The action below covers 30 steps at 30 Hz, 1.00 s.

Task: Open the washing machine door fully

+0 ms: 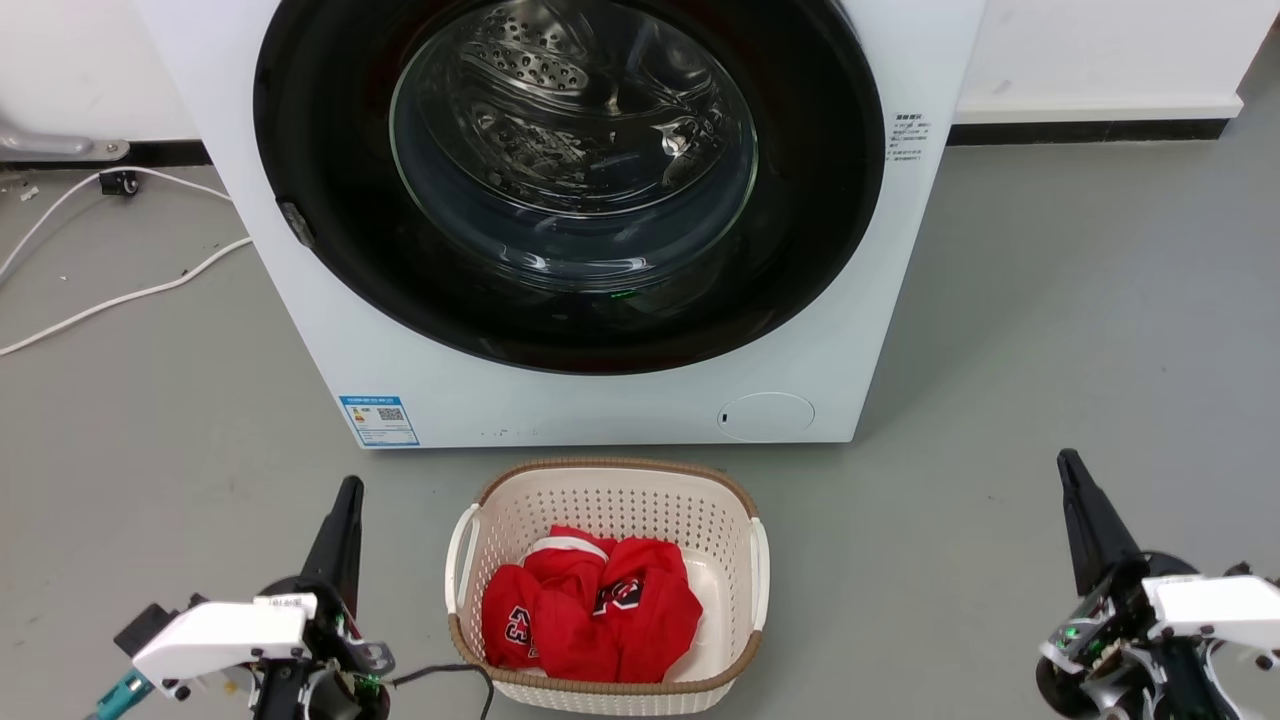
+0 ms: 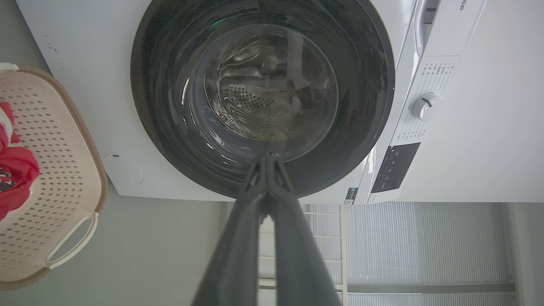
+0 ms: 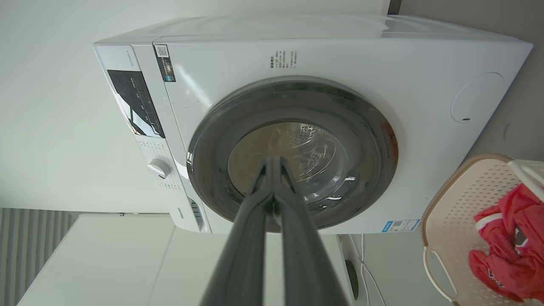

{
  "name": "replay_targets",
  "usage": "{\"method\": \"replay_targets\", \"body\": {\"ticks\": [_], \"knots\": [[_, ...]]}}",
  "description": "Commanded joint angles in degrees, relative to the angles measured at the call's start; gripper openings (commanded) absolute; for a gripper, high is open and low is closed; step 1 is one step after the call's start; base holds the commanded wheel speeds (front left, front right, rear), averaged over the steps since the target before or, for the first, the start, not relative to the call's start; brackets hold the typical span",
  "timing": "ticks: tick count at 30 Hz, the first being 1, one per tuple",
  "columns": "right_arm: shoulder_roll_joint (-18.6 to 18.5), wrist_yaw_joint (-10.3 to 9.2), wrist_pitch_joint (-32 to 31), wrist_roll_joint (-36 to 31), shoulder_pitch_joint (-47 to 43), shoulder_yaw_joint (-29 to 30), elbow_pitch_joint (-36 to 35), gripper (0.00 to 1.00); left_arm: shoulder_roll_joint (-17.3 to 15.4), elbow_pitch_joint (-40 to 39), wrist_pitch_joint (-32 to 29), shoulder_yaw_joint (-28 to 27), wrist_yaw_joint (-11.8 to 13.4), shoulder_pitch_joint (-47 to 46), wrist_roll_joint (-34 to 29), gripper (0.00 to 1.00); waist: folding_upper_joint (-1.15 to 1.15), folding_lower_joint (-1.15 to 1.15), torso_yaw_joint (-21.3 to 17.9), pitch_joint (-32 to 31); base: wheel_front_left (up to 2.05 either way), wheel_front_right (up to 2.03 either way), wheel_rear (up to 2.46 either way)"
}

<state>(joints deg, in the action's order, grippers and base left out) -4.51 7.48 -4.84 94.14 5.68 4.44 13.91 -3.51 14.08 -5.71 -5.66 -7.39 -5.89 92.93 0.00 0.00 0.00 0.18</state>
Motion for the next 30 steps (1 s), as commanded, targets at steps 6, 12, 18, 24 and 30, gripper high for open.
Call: {"method": "replay_targets", "body": {"ticks": [6, 12, 18, 24, 30], "knots": [[0.17, 0.0, 0.93, -0.57, -0.82, -0.77, -0.14, 1.0, 0.16, 0.04, 0.58, 0.87, 0.05, 0.41, -0.19, 1.0, 0.0, 0.0, -0.09, 0.01, 0.0, 0.0, 0.0], [0.29, 0.0, 2.57, -1.58, -1.61, -1.37, -1.61, 1.0, 0.12, -1.59, 2.44, 2.6, 0.03, 0.42, -1.1, 1.0, 0.0, 0.0, -0.37, -0.06, 0.0, 0.0, 0.0], [0.4, 0.0, 4.05, -4.46, -2.08, -1.48, -3.07, 1.0, -0.17, -3.52, 4.22, 3.21, 0.02, 0.38, -4.52, 1.0, 0.0, 0.0, -0.69, -0.13, 0.0, 0.0, 0.0], [0.5, 0.01, 5.46, -10.02, -2.3, -1.6, -4.93, 1.0, 0.13, -5.87, 5.68, 2.32, 0.0, 0.42, -12.2, 1.0, 0.0, 0.0, -0.97, -0.18, 0.0, 0.0, 0.0], [0.6, 0.01, 6.74, -19.46, -2.67, -2.35, -7.04, 1.0, 0.25, -7.84, 7.05, 2.33, -0.01, 0.37, -20.63, 1.0, 0.0, 0.0, -1.14, -0.24, 0.0, 0.0, 0.0]]}}
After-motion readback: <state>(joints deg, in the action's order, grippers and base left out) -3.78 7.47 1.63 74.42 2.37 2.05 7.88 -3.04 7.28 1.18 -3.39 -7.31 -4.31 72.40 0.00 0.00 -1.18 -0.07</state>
